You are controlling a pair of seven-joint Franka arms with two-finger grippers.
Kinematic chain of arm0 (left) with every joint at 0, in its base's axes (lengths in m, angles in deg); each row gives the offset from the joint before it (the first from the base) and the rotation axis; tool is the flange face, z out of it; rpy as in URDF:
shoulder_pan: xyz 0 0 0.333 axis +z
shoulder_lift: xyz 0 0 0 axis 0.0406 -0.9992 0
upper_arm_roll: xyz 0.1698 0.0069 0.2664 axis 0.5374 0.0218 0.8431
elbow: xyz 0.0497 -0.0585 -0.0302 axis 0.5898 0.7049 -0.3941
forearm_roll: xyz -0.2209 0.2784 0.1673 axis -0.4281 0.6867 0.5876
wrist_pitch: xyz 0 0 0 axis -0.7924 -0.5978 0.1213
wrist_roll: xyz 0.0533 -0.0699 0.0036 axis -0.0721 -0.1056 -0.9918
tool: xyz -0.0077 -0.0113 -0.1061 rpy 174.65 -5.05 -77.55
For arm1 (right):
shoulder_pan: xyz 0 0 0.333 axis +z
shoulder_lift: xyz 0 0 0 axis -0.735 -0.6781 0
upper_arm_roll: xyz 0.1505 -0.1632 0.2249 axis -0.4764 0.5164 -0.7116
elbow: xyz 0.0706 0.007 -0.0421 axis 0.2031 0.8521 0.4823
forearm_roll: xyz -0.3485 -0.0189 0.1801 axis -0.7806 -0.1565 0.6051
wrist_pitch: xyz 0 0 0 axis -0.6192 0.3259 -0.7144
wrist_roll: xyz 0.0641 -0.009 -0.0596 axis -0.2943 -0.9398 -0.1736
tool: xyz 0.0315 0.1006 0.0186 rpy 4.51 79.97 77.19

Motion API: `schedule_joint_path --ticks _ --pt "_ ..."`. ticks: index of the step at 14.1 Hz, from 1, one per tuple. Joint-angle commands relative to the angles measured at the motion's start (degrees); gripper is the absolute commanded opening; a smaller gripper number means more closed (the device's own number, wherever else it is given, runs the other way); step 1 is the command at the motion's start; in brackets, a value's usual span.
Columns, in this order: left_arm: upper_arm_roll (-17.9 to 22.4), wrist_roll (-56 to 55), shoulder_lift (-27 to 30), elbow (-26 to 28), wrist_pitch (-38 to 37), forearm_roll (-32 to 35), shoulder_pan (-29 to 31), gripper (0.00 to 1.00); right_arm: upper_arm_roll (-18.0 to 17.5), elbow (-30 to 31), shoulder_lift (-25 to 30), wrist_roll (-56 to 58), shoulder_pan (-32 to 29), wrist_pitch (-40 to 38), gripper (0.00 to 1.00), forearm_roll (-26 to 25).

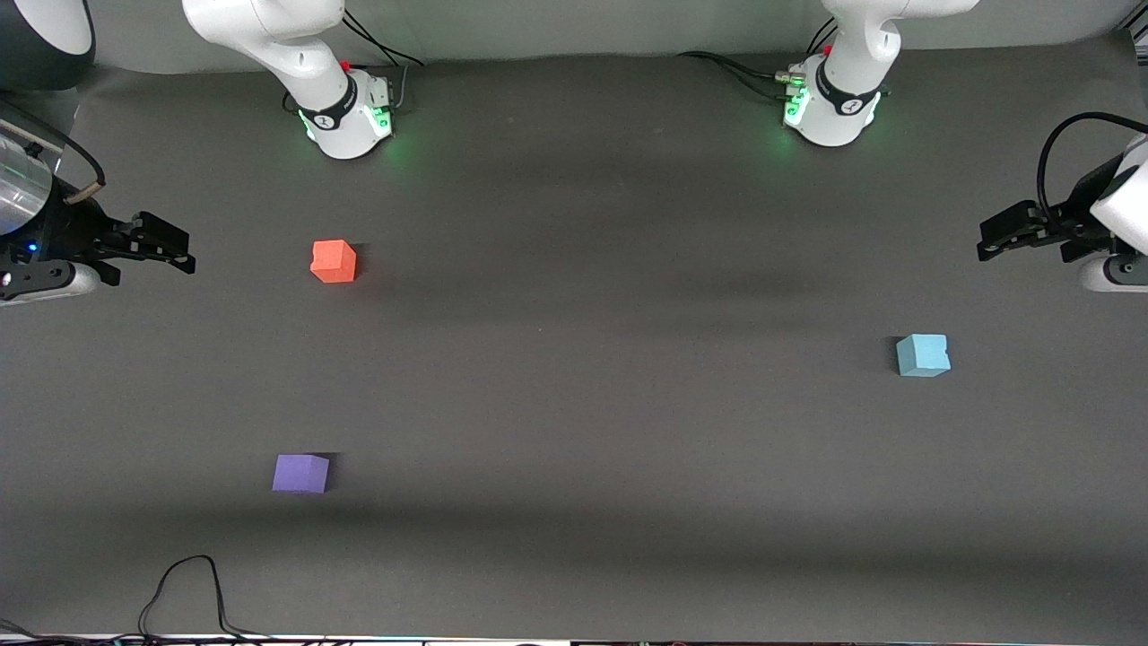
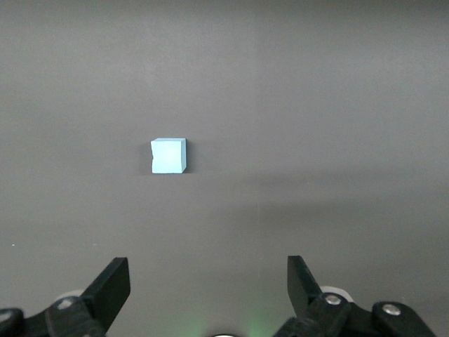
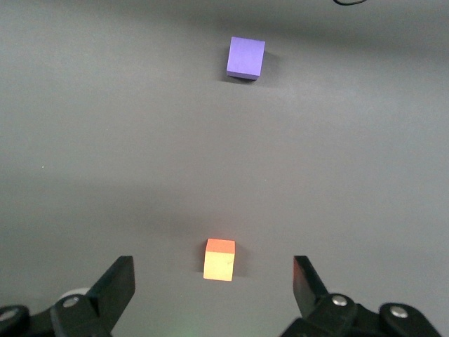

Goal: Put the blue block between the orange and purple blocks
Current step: 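Move the left gripper toward the light-blue block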

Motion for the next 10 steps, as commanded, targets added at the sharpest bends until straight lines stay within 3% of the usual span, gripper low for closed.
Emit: schedule_joint_path --ticks 1,6,10 --pt "-0.1 -0.7 0.6 0.0 -1.1 -0.9 0.2 1.00 0.5 -0.9 -0.3 0.6 0.8 -0.9 1.00 0.3" --pt "0.8 0.3 0.4 0.2 -2.0 -0.7 0.4 1.00 0.4 -0.8 -0.4 0.5 0.9 -0.9 1.00 0.3" --pt "7.3 9.1 1.9 2.4 -1.7 0.0 0.4 1.00 0.4 -0.8 -0.4 0.7 0.9 -0.9 1.00 0.3"
